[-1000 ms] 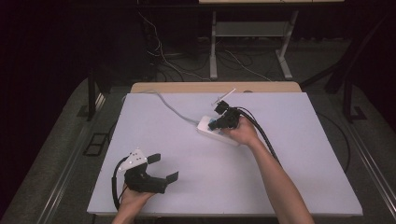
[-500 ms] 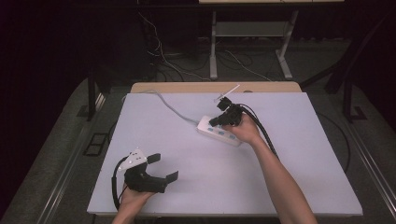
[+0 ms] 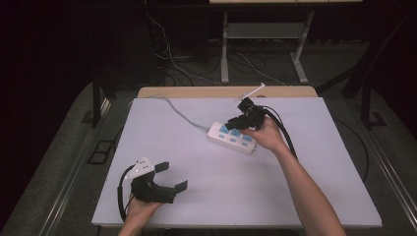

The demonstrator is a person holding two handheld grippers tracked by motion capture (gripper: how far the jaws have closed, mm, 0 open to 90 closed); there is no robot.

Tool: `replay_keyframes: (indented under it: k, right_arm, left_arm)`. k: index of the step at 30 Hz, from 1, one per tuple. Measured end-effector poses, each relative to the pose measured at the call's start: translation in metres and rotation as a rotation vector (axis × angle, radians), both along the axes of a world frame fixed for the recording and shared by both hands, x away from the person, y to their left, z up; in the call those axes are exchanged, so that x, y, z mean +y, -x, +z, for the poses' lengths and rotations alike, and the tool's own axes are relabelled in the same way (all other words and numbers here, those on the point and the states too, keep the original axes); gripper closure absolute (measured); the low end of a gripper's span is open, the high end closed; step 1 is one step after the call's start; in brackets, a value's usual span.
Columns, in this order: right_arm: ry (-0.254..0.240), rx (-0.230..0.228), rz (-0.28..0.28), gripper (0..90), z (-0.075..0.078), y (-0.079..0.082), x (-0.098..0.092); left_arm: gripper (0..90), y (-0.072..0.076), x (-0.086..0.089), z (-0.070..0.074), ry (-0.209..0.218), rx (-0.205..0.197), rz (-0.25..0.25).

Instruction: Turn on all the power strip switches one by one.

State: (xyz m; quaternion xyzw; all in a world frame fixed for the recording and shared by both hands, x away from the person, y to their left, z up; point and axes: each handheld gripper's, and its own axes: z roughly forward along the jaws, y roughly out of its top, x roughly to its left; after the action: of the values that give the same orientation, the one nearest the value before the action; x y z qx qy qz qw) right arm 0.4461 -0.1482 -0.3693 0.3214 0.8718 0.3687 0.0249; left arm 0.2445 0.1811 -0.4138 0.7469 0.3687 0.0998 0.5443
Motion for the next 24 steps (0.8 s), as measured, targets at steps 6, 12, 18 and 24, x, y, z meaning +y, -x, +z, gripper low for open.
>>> replay_keyframes:
  k: [6, 12, 18, 24]
  right_arm:
    - [-0.018, -0.01, -0.047, 34.7, 0.01, 0.015, -0.02]
    - [-0.038, -0.011, -0.104, 5.3, 0.015, 0.035, -0.04]
    - [-0.058, -0.03, -0.106, 0.4, 0.02, 0.058, -0.056]
    - [-0.093, -0.034, -0.108, 0.5, 0.022, 0.079, -0.068]
  left_arm:
    - [0.0, 0.0, -0.002, -0.001, -0.001, 0.004, -0.002]
    - [0.0, 0.0, -0.005, -0.001, -0.003, 0.005, -0.006]
    - [0.0, -0.001, -0.008, -0.001, -0.008, 0.006, -0.014]
    - [0.0, -0.001, -0.009, -0.001, -0.01, 0.005, -0.016]
